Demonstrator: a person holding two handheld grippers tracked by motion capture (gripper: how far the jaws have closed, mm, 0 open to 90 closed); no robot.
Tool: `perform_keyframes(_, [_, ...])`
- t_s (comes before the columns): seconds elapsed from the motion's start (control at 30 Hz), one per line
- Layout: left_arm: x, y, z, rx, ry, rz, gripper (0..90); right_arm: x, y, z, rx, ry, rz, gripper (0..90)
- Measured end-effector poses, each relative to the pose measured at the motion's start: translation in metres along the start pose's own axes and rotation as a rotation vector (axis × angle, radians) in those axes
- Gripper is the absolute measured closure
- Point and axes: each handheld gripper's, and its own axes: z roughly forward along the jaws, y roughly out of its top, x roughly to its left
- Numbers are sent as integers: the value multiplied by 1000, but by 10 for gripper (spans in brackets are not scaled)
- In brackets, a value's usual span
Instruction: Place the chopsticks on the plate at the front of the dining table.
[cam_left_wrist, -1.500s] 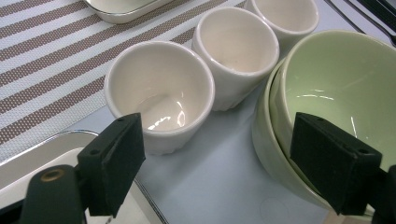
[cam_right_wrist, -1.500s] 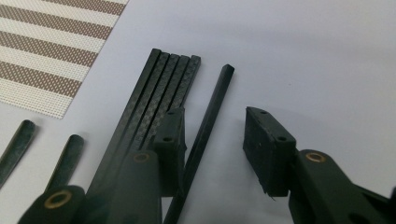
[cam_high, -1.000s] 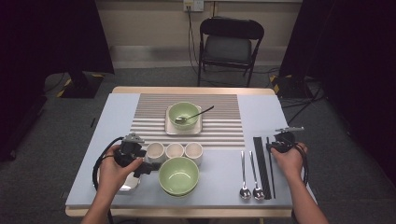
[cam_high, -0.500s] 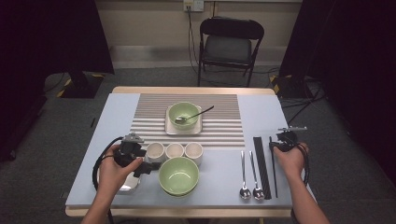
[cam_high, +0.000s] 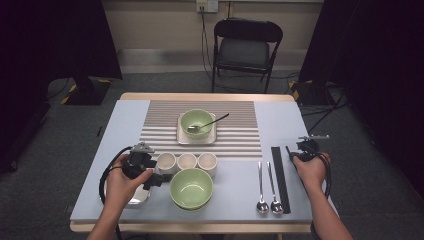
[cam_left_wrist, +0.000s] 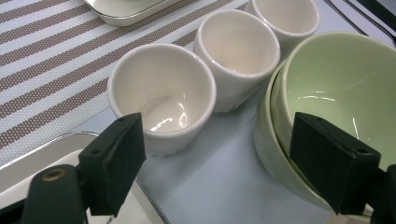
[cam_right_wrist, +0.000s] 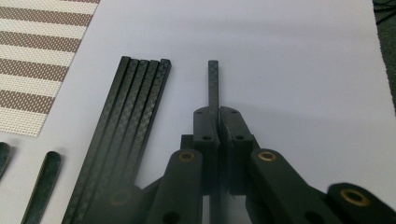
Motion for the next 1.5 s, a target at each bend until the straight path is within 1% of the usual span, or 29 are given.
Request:
perform_keyframes(0.07, [1,0,0,-1,-1,0,180,1,0,0,4,-2,4,864])
perform_keyframes(0.17, [1,0,0,4,1,3,181,-1,0,0,2,8,25,865])
perform_keyframes(0.23, [1,0,1,-4,0,-1,180,-2,0,0,0,16,37,865])
perform_keyframes(0.3, [0,0,1,1,2,-8,180,-3,0,0,-1,20,44,865])
perform_keyframes(0.47, [1,0,0,-7,0,-7,179,-4,1,-1,7,23,46,866])
perform_keyframes(0.5, [1,0,0,-7,0,-7,179,-4,2,-1,13,29,57,866])
perform_keyframes(0.6, [1,0,1,-5,2,-7,179,-6,1,-3,16,36,56,865])
perform_keyframes(0.67, [1,0,1,-6,1,-13,179,-8,1,-3,15,40,72,865])
perform_keyframes(0.73, [2,0,1,-7,-4,-6,179,-10,1,-4,14,53,77,866])
perform_keyframes(0.83, [2,0,2,-9,-9,-16,179,-12,3,-7,6,76,98,866])
perform_keyframes(1.0, [2,1,2,-9,-10,-11,178,-13,8,-13,-9,84,90,865])
perform_keyframes(1.2, [2,1,1,-16,-7,-10,178,-12,14,-19,-6,92,99,866])
perform_keyframes(1.23, [2,1,2,-12,-8,-13,178,-12,15,-20,-9,93,93,866])
perform_keyframes(1.3, [1,1,2,-8,-10,-10,178,-12,16,-22,-9,93,95,866])
perform_keyframes(1.33, [1,1,2,-7,-10,-10,178,-12,17,-22,-17,97,92,866])
perform_keyframes(1.37, [1,1,2,-9,-10,-11,178,-12,17,-24,-17,103,101,866])
perform_keyframes(1.4, [1,1,2,-11,-11,-12,178,-13,18,-24,-26,103,92,866])
perform_keyframes(1.5, [0,1,3,-15,-16,-19,177,-12,21,-29,-27,110,111,866])
